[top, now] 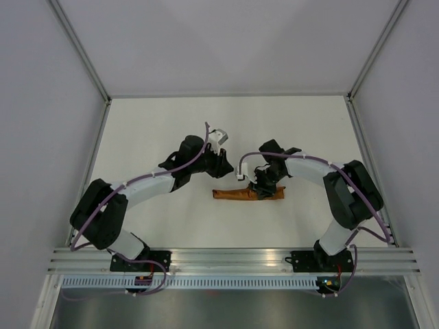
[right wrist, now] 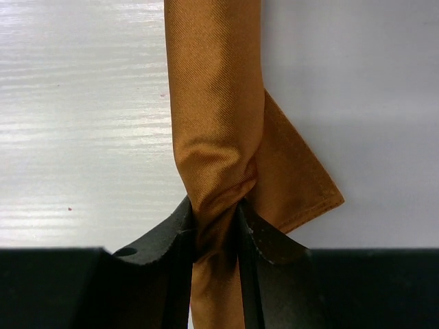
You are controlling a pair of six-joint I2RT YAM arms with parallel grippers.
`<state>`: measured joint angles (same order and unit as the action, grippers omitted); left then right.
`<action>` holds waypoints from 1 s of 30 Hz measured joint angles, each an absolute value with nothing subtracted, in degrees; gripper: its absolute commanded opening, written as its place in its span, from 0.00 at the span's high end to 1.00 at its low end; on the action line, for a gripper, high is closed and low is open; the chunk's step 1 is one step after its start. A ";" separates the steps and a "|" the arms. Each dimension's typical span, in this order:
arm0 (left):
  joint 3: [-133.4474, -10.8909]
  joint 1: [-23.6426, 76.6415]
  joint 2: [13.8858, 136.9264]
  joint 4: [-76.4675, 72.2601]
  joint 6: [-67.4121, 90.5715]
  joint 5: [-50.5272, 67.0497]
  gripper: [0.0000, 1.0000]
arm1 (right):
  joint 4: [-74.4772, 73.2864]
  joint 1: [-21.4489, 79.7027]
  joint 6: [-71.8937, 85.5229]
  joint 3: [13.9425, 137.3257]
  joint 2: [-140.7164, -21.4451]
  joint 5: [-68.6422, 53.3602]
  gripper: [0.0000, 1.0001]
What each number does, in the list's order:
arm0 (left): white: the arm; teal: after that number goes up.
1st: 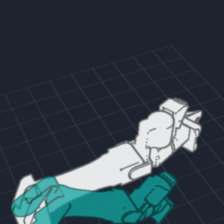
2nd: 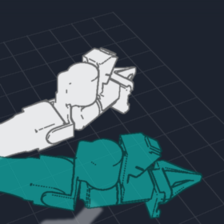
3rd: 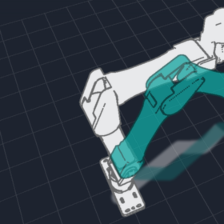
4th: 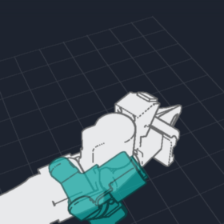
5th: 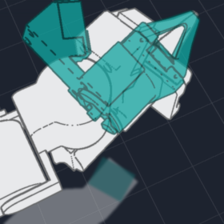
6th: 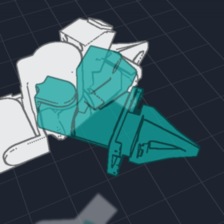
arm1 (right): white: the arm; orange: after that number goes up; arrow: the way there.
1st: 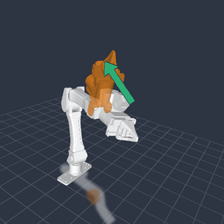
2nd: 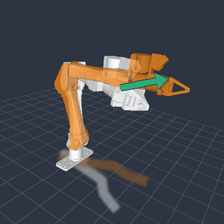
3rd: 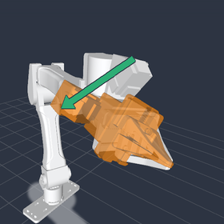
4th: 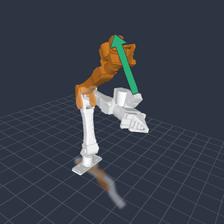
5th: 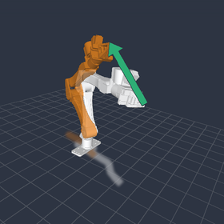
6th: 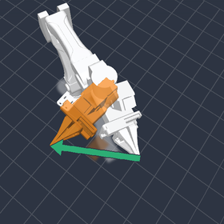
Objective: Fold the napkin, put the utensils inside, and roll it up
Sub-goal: Roll the napkin at the center of the board.
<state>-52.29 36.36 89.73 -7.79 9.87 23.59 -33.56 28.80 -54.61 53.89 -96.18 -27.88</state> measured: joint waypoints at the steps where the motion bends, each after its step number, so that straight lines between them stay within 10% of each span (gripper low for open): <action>1: -49.34 36.38 87.57 -10.52 10.35 21.54 0.67 | -35.94 28.10 -55.22 55.92 -97.82 -29.06 0.69; 11: -31.14 49.63 76.79 -29.87 3.81 -1.10 0.61 | -54.63 22.59 -58.81 71.81 -112.40 -38.98 0.69; 30: -39.83 68.88 98.85 -35.33 -27.83 -14.87 0.54 | -62.11 21.10 -58.67 76.27 -117.71 -42.44 0.69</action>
